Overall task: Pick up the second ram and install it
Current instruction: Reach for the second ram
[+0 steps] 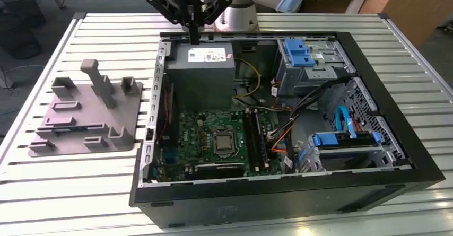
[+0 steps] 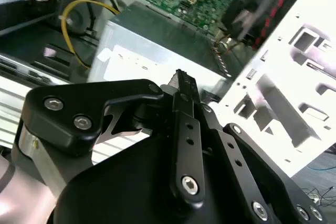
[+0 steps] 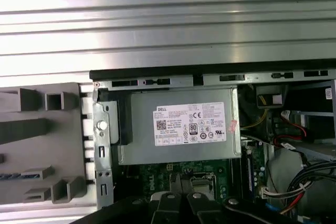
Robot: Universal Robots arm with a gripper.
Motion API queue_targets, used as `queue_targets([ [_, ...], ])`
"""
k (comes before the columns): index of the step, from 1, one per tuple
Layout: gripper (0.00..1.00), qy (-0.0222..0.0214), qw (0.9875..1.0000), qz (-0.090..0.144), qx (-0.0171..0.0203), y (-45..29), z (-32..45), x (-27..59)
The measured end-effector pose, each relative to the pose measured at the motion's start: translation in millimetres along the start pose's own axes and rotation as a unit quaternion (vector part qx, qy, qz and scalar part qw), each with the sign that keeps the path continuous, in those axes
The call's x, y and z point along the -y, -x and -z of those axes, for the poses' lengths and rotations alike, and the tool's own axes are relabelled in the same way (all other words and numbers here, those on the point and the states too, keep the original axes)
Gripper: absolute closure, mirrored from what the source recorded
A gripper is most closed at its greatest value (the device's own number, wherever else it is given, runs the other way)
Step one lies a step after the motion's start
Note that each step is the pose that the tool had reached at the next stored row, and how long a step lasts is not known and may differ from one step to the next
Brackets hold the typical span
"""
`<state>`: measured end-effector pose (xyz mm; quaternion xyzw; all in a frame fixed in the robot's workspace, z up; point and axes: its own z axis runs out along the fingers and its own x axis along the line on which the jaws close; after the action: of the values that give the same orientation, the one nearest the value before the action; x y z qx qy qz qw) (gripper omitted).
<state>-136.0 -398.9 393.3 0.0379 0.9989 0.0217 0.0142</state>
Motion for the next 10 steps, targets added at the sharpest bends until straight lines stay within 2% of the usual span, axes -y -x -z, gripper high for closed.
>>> queue_targets([
  [10,0.90,0.0002,1.0000,0.000,0.0035,-45.0,1.4,3.4],
])
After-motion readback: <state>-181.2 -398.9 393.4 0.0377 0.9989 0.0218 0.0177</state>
